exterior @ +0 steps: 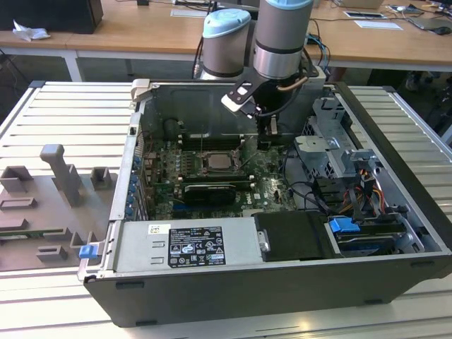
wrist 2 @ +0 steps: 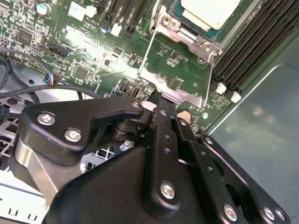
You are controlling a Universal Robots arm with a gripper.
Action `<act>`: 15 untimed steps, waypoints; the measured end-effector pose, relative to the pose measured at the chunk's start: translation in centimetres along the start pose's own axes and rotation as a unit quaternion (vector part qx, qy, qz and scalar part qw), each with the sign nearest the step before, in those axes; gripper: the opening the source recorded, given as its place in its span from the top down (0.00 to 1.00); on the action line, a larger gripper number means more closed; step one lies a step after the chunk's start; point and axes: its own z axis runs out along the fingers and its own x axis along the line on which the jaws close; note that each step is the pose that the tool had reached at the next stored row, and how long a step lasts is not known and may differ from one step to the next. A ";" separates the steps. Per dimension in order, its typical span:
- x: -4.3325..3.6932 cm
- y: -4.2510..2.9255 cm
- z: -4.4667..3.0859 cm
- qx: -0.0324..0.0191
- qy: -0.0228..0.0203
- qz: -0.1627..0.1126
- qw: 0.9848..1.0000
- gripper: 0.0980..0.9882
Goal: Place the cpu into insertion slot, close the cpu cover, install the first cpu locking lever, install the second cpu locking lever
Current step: 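Close the cpu cover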
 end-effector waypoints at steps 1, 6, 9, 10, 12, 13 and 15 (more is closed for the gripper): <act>0.00 -0.06 0.00 0.000 0.000 0.000 1.000 0.99; 0.00 -0.37 -0.01 0.000 0.000 0.000 1.000 0.99; 0.00 -0.50 0.00 0.000 0.000 0.000 1.000 0.99; 0.00 -0.54 0.00 0.000 0.000 0.000 1.000 0.99; 0.00 -0.70 0.00 0.000 0.000 0.000 1.000 0.99; 0.00 -0.78 0.00 0.000 0.000 0.000 1.000 0.99; 0.00 -0.90 0.00 0.000 0.000 0.000 1.000 0.99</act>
